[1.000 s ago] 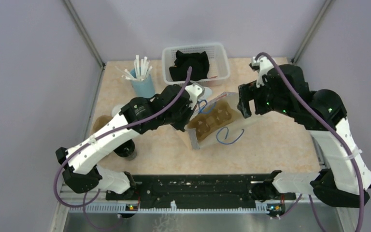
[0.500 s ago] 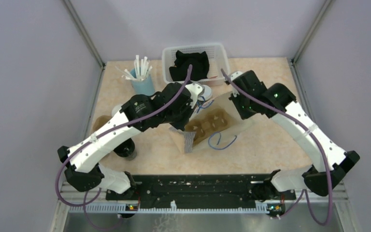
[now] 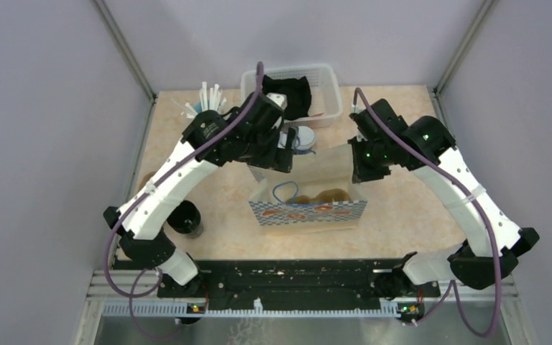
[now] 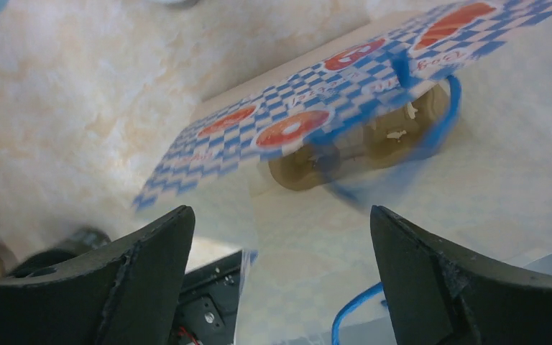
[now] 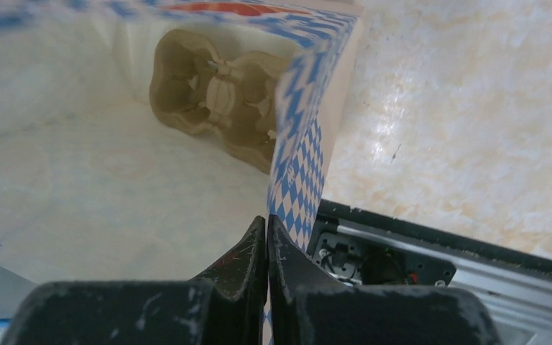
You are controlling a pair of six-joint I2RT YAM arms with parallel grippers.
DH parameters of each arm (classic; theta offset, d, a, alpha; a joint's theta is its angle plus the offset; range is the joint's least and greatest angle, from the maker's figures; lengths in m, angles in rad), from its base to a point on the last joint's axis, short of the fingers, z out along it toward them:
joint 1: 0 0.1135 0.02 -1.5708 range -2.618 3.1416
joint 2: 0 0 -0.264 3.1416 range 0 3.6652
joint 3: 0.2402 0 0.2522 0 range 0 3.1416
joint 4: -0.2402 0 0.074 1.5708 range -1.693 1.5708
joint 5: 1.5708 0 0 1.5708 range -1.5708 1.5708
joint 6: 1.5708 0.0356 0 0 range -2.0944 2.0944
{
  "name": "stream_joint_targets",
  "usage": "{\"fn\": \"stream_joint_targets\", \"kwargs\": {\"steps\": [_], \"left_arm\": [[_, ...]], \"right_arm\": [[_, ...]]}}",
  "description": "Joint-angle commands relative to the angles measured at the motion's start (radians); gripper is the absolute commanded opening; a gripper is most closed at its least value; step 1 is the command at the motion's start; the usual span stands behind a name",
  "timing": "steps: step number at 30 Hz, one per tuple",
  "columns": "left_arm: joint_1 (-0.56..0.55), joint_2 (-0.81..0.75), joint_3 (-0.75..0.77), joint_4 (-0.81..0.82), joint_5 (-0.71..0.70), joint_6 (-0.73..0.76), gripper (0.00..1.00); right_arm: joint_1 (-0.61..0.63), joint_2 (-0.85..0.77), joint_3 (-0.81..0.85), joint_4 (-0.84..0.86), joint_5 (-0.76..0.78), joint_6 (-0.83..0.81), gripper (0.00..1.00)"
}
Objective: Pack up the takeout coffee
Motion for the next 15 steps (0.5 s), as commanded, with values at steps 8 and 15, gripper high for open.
{"fn": "stream_joint_targets", "kwargs": {"steps": [8, 15], "left_arm": [[0.11, -0.352, -0.246, -0.062, -0.068, -0.256, 0.98], [0.11, -0.288, -0.265, -0.043, -0.027, -0.232, 0.99]], "right_arm": [[-0.008, 0.001, -0.107, 0.105, -0.091, 0.154, 0.0], [-0.008, -0.01, -0.105, 0.12, -0.079, 0.135, 0.0]]}}
